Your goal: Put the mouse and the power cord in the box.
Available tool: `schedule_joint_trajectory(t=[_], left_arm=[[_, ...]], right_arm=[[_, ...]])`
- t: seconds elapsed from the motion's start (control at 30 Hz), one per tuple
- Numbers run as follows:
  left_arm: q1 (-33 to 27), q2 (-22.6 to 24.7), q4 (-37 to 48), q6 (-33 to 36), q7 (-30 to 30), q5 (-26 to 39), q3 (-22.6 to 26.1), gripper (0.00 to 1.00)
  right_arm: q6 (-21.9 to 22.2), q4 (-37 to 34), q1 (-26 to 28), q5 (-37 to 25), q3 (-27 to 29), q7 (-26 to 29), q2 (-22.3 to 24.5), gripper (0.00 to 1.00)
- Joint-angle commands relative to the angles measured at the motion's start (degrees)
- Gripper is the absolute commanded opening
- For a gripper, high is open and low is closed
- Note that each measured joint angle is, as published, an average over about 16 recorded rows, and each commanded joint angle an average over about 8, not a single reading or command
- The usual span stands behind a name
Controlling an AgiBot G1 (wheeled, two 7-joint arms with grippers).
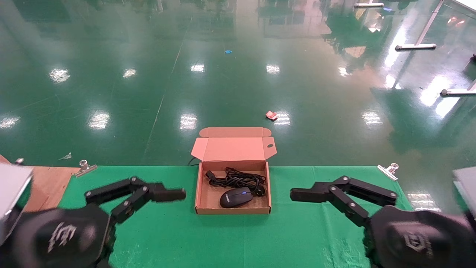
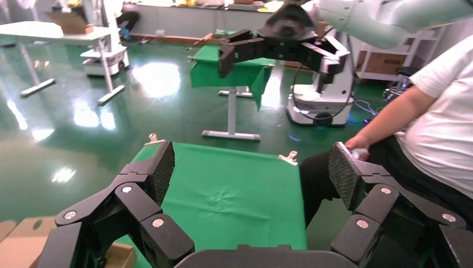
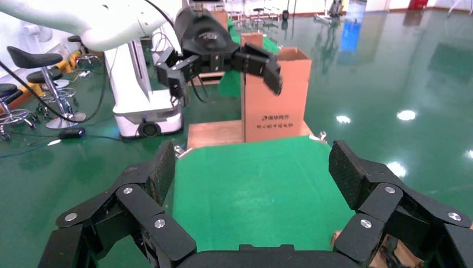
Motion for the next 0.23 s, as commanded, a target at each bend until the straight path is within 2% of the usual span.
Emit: schedule_joint_trajectory(t=[0.03,0.23], left_arm=[[0.7,-0.3,-1.1,0.8,-1.3,-0.4,-1.0,1.00],[0.9,-0.5,-1.4,1.0,-1.4,-0.6,-1.3,1.00]], right_arm=[[-1.1,0.9,-0.8,1.2,1.4,0.4,1.0,1.00],[-1.3,1.0,-1.0,1.5,1.6,0.5,1.2,1.00]])
